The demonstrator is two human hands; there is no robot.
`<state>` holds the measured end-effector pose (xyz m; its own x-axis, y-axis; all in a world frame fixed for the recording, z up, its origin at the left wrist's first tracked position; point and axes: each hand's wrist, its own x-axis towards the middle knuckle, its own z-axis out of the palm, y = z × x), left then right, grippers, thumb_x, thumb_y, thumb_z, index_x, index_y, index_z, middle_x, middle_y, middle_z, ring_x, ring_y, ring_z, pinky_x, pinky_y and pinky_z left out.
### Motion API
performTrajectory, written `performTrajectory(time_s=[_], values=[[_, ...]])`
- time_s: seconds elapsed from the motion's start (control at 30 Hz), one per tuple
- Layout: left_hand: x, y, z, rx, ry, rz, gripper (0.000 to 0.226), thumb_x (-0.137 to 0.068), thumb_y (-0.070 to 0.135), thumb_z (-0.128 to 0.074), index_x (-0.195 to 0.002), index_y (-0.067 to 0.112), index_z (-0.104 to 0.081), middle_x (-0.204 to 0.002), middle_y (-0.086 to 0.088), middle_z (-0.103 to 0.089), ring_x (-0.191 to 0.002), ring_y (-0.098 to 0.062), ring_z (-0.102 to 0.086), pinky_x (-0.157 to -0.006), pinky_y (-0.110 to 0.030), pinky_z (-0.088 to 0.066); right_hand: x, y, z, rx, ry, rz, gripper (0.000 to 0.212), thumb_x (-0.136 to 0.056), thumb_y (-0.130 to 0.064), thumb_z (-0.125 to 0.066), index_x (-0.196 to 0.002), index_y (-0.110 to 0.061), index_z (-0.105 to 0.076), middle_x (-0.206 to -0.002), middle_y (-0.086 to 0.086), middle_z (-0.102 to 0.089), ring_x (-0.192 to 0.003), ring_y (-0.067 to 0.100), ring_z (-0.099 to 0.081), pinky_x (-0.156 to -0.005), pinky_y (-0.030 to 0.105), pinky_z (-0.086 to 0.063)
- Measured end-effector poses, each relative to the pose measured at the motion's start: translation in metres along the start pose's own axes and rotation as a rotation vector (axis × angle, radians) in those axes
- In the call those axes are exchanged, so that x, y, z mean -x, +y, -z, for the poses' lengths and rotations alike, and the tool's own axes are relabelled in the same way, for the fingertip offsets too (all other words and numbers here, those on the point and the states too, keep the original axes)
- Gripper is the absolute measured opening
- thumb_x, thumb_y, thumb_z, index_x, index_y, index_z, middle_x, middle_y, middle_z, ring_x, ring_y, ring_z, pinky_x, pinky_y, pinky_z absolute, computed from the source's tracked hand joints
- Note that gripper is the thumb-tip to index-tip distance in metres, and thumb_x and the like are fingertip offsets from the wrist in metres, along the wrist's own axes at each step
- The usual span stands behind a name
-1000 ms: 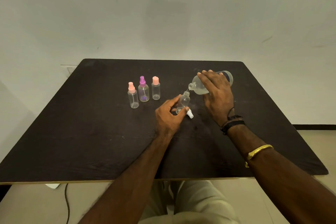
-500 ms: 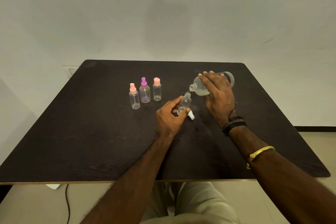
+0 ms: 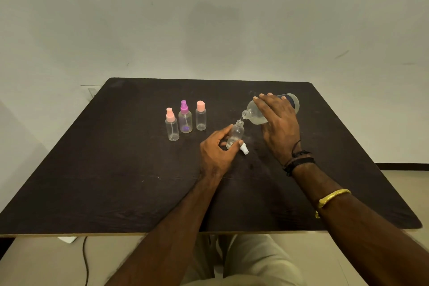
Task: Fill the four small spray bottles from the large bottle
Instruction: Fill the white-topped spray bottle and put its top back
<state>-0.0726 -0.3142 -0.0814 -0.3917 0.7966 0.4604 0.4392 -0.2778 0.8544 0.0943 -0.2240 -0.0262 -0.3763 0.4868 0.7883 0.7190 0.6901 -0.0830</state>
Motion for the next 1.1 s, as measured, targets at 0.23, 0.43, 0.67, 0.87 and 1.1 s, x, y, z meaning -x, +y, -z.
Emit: performTrajectory(time_s=[0.23,0.43,0.67,0.87,1.1], values=[[0.0003,0.0009,-0.0006,0.008,0.008,-0.002,0.053,-0.081,0.024,-0.085,-0.129,0.011,-0.068,-0.108,0.014,-0.068,-0.095,0.005,-0.068,-0.082,-0.016,-0.057,0.0009,-0.0016,0.0012,0.009,-0.003,0.000,0.064,-0.082,0.008,-0.067,-0.141,-0.013,-0.056,-0.143,0.010,-0.057,-0.139,0.030,-0.047,-0.119,0.051,-0.031],[0.0009,0.0014,-0.0003,0.010,0.005,-0.003,0.052,-0.081,0.024,-0.085,-0.129,0.013,-0.068,-0.107,0.016,-0.067,-0.094,0.007,-0.067,-0.081,-0.014,-0.056,0.0003,-0.0009,0.0016,0.010,0.001,-0.003,0.065,-0.081,0.009,-0.068,-0.141,-0.013,-0.056,-0.143,0.009,-0.057,-0.139,0.029,-0.047,-0.121,0.048,-0.028],[0.0007,0.0022,0.0008,-0.008,-0.001,-0.005,0.052,-0.081,0.024,-0.085,-0.129,0.012,-0.068,-0.108,0.015,-0.066,-0.094,0.009,-0.066,-0.081,-0.011,-0.054,0.0003,-0.0011,0.0025,0.004,0.000,-0.002,0.067,-0.079,0.011,-0.067,-0.141,-0.013,-0.056,-0.143,0.009,-0.057,-0.139,0.030,-0.047,-0.119,0.052,-0.031],[0.0008,0.0029,0.0016,-0.010,-0.008,0.006,0.051,-0.082,0.024,-0.085,-0.129,0.013,-0.067,-0.107,0.017,-0.066,-0.093,0.010,-0.065,-0.080,-0.008,-0.052,-0.0002,-0.0009,0.0026,0.004,-0.004,-0.003,0.067,-0.079,0.012,-0.065,-0.141,-0.013,-0.056,-0.143,0.010,-0.057,-0.139,0.030,-0.047,-0.119,0.052,-0.031],[0.0011,0.0024,0.0009,-0.004,-0.003,0.005,0.051,-0.081,0.022,-0.085,-0.128,0.013,-0.068,-0.107,0.014,-0.068,-0.094,0.007,-0.067,-0.080,-0.010,-0.053,-0.0001,-0.0009,0.0040,0.001,-0.001,0.003,0.068,-0.077,0.014,-0.063,-0.140,-0.012,-0.057,-0.142,0.010,-0.058,-0.139,0.031,-0.048,-0.117,0.054,-0.032]])
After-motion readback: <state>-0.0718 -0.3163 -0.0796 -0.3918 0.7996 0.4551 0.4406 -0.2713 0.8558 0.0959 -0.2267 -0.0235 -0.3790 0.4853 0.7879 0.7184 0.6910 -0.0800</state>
